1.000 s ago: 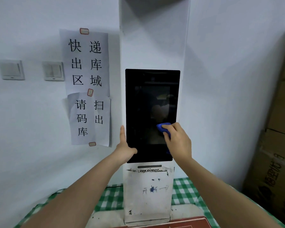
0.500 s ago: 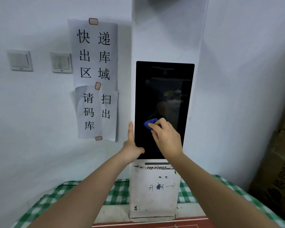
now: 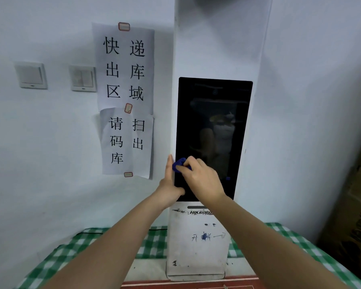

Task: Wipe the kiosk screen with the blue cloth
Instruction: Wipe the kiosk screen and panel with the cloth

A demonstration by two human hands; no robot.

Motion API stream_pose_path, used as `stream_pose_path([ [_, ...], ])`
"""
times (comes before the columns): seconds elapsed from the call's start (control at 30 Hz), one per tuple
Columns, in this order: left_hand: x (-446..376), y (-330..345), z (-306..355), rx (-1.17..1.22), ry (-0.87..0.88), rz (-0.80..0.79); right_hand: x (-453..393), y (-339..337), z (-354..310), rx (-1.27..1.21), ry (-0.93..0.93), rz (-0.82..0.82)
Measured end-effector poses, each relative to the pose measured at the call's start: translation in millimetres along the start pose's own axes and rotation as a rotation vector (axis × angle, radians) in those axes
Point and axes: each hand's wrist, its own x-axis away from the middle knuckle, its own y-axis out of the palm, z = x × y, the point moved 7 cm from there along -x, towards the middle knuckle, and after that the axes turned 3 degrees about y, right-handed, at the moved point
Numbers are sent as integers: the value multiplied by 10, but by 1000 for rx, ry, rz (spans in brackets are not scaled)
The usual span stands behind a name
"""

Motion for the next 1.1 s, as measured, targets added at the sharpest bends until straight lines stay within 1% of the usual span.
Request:
stream_pose_path([
  [0.07,12,6,-1,7,2,2,-44,-87,34,-31,11,50],
  [0.17,35,33,-10,32,2,-10,-184,-268,179,-98,172,174],
  [0.23,54,39,-65,83,-37,0,-220,-289,210,-96,240,194],
  [0.27,61,47,-93,97,-49,8,-203,-262,180,-76,231,179],
  [0.33,64,75,-142,104,-61,12,-98,-134,77,-22,151,108],
  [0.43,45,85,-165,113,-52,36,99,59,-72,24,-17,-63],
  [0.47,49,88,-158,126,-49,38,121,73,-90,34,-52,-96],
  [0.53,62,97,-152,119,-54,20,69,-8,-75,41,-64,-58],
  [0.63,101,139,-220,89,-134,-43,-121,-211,43,10,66,88],
  [0.7,115,135,-253,89,-166,-45,-191,-262,80,-8,135,137],
  [0.77,125,151,-245,96,-163,-38,-180,-225,29,5,117,136],
  [0.83,122,175,-212,109,-146,-29,-98,-134,-38,17,59,102],
  [0.97,171,167,-119,132,-126,-20,69,55,-128,32,-93,-65],
  [1.03,200,153,-132,108,-145,-35,57,14,-123,28,-119,-62],
  [1.1,204,144,-172,89,-179,-50,-5,-78,-69,26,-89,3],
])
